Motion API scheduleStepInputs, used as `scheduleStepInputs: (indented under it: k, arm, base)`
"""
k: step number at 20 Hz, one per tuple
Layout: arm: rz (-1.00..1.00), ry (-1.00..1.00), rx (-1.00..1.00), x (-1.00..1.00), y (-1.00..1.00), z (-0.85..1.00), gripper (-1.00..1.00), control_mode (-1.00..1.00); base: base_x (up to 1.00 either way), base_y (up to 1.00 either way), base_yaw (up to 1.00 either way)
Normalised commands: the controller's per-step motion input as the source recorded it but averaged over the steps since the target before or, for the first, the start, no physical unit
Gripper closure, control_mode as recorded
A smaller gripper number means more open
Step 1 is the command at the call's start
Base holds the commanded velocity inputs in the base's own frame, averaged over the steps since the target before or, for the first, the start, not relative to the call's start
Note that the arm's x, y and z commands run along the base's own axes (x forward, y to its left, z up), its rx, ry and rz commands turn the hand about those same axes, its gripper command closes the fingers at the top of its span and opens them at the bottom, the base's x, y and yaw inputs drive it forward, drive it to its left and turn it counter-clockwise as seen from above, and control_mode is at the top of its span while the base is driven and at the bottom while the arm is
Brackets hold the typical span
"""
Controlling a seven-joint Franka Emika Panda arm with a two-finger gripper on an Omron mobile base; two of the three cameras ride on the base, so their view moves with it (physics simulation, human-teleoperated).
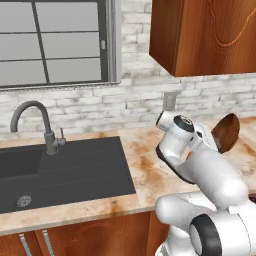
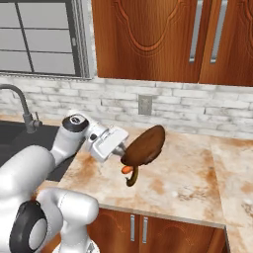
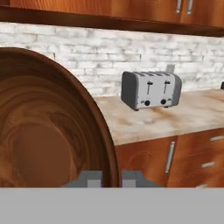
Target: Dump the banana and carrot from the bowl so the bowl can be washed. Place the bowl in the sink after clearing the leftovers.
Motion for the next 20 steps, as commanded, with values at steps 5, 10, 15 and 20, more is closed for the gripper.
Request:
scheduleStepInputs:
  k: [5, 10, 15, 20]
  arm:
    - [0.34, -0.03, 0.68, -0.28, 0.2, 0.3, 1.0, -1.0]
    - [0.39, -0.01, 0.81, -0.25, 0.12, 0.14, 1.0, -1.0]
    - [0.29, -0.03, 0.68, -0.23, 0.14, 0.28, 1.0, -1.0]
    - [-0.02, -0.18, 0.19, -0.19, 0.0, -0.01, 1.0, -1.0]
  base:
    - [0.0, 0.0, 0.0]
    - [0.0, 0.0, 0.0]
    - [0.0, 0.0, 0.0]
    - [0.0, 0.0, 0.0]
